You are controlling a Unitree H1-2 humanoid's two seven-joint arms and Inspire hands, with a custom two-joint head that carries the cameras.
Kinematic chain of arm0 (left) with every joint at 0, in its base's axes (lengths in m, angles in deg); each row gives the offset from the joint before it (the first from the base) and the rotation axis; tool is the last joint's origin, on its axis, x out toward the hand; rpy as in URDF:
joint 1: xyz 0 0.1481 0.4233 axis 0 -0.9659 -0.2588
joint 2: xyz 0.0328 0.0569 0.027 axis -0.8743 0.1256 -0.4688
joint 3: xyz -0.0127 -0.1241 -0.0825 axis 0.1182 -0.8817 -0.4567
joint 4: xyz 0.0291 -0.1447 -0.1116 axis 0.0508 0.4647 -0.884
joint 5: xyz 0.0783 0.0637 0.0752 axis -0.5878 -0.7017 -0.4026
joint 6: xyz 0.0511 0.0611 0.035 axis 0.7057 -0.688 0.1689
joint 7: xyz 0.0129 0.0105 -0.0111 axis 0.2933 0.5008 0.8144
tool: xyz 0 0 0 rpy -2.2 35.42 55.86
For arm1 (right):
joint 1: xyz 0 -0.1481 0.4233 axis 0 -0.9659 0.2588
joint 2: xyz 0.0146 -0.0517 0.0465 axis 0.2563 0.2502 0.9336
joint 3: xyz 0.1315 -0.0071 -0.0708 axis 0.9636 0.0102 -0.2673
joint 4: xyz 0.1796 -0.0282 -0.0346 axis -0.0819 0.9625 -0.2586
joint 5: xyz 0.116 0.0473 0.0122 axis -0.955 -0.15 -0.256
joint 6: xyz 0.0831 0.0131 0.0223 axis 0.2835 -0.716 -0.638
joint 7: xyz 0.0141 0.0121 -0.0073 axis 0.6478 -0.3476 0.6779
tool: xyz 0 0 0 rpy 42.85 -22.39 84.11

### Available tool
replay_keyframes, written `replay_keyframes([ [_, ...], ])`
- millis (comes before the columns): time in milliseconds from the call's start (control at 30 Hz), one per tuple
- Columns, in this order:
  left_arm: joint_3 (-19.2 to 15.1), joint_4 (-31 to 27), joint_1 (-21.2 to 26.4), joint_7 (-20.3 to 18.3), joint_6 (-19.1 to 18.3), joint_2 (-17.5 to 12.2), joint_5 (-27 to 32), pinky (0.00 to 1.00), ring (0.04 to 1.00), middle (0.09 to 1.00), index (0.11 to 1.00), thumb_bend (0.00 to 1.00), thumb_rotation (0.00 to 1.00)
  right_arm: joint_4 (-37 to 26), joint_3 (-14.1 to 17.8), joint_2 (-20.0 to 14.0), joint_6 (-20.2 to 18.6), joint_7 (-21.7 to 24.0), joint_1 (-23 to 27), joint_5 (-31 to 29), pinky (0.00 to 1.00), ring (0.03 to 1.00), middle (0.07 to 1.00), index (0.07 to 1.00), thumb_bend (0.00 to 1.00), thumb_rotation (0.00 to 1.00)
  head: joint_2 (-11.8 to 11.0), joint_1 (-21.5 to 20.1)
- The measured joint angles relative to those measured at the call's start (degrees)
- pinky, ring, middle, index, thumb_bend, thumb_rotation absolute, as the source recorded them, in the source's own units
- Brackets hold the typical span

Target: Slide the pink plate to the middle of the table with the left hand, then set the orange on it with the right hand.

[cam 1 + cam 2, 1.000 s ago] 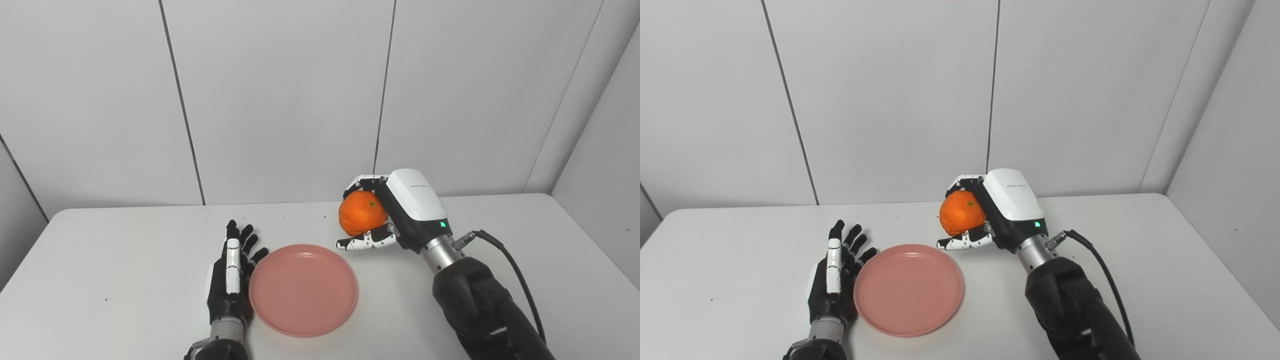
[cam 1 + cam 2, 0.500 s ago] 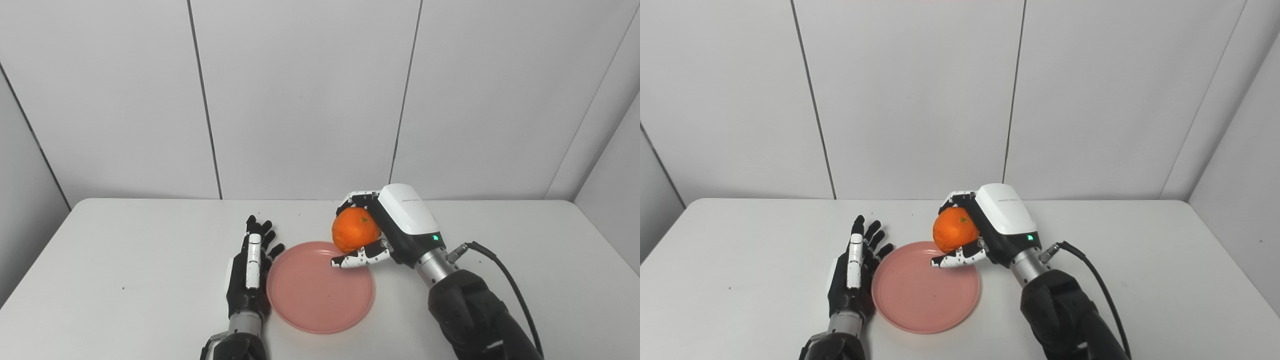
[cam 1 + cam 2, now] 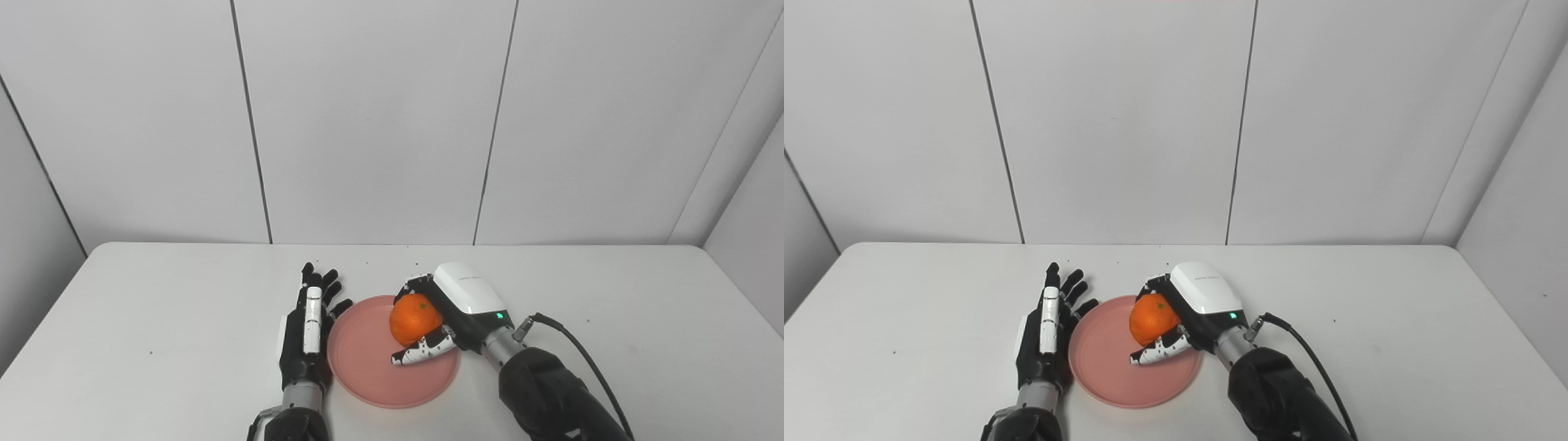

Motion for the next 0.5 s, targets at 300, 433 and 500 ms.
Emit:
replay_keyframes([
  [300, 0.0, 0.1, 0.2, 0.6, 0.0, 0.0, 0.0, 0.75, 0.882, 0.884, 1.000, 0.58, 0.90, 5.9, -2.8, 1.3, 0.0, 0.4, 2.2, 0.7, 0.16, 0.223, 0.312, 0.490, 0.51, 0.16, 0.4, -0.3],
  [433, 0.1, 0.3, 0.3, 0.6, 0.0, 0.0, 0.0, 0.74, 0.883, 0.879, 1.000, 0.60, 0.90, 7.0, -3.0, 1.3, 0.1, 0.3, 3.1, 0.6, 0.14, 0.204, 0.286, 0.490, 0.51, 0.16, 0.4, -0.2],
  [500, 0.1, 0.5, 0.4, 0.6, 0.2, 0.1, 0.0, 0.74, 0.883, 0.879, 1.000, 0.60, 0.90, 7.0, -3.1, 1.4, 0.1, 0.3, 3.1, 0.5, 0.14, 0.205, 0.287, 0.490, 0.51, 0.16, 0.4, -0.2],
])
